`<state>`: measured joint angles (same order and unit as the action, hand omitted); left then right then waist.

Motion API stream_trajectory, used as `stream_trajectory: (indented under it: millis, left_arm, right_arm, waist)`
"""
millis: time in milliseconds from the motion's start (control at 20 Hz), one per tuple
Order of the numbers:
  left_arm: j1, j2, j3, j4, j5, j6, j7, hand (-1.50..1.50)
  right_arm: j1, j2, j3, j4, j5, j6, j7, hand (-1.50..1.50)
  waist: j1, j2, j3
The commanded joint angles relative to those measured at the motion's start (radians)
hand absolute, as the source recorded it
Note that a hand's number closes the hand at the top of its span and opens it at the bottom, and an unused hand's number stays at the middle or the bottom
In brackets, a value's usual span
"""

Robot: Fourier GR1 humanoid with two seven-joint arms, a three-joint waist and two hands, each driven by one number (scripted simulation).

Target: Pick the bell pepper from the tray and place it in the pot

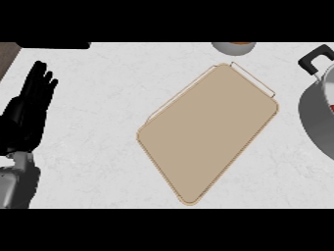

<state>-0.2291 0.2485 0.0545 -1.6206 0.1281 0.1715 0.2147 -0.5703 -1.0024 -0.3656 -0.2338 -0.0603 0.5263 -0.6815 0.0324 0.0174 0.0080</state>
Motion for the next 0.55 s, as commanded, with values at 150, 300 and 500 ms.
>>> stream_trajectory:
  millis: [150, 300, 500]
  left_arm:
    - [-0.024, -0.001, 0.0, -0.002, -0.006, 0.007, 0.014, 0.0]
    - [0.015, -0.002, 0.006, -0.014, 0.006, -0.007, -0.004, 0.0]
    - [0.02, -0.001, 0.005, -0.013, 0.002, -0.009, -0.006, 0.0]
  right_arm:
    - [0.067, -0.05, -0.001, 0.001, 0.002, 0.164, -0.127, -1.5]
    - [0.076, -0.042, -0.009, -0.002, -0.006, 0.146, -0.131, -1.5]
    - [0.094, -0.085, -0.011, -0.011, -0.013, 0.192, -0.115, -1.5]
  waist:
    - [-0.005, 0.003, 0.005]
    - [0.005, 0.0, 0.003]
    - [0.004, 0.001, 0.004]
